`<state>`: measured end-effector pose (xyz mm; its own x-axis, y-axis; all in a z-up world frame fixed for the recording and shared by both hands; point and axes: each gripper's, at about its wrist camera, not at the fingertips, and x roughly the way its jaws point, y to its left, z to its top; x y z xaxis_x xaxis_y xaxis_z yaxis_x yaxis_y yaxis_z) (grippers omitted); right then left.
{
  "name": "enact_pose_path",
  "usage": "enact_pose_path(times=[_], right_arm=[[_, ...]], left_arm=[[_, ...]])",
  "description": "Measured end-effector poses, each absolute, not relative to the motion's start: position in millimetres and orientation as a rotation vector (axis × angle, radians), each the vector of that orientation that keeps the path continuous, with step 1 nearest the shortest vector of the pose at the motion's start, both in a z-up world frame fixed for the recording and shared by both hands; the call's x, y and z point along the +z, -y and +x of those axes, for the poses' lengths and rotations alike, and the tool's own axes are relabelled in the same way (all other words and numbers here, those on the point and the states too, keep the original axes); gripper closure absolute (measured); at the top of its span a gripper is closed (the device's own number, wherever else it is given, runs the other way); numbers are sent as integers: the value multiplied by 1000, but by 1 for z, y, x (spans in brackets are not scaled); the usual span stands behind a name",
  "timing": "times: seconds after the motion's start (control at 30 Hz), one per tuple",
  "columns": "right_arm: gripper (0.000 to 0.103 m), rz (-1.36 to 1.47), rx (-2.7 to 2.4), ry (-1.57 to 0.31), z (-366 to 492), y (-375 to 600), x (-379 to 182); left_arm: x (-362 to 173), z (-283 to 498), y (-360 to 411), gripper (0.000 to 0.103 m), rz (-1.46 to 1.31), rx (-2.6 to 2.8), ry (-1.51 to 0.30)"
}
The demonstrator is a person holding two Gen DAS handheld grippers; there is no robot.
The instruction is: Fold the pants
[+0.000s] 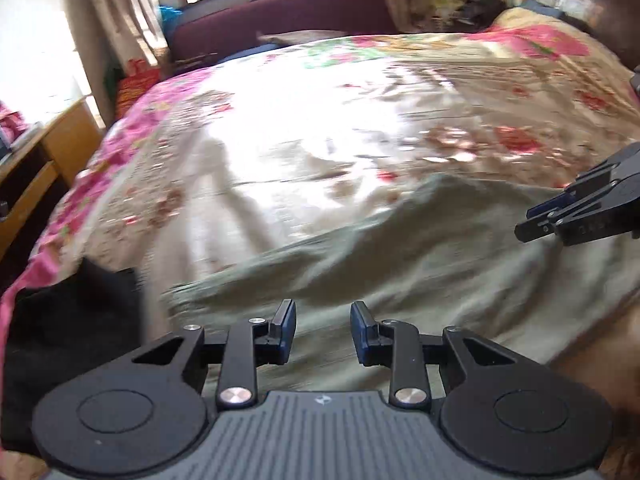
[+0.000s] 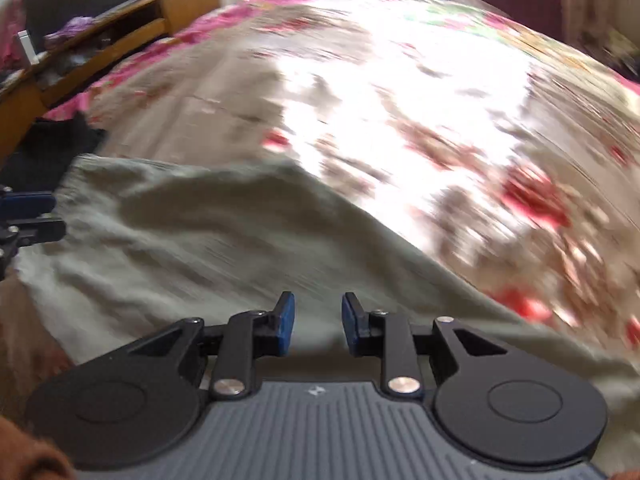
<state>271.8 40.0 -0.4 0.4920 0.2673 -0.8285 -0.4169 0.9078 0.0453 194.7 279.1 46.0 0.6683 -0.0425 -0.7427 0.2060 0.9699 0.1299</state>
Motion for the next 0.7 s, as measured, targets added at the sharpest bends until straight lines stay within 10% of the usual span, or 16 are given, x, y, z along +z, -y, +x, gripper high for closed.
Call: enact_pose_path(times=[0.33, 0.7], right_arm=[[73, 477, -105, -967, 195, 255, -5], [72, 948, -114, -768, 167, 346, -50]], left_arm=[[5, 221, 6, 59, 451, -640, -805], [-5, 236, 100, 58, 546, -727, -862]])
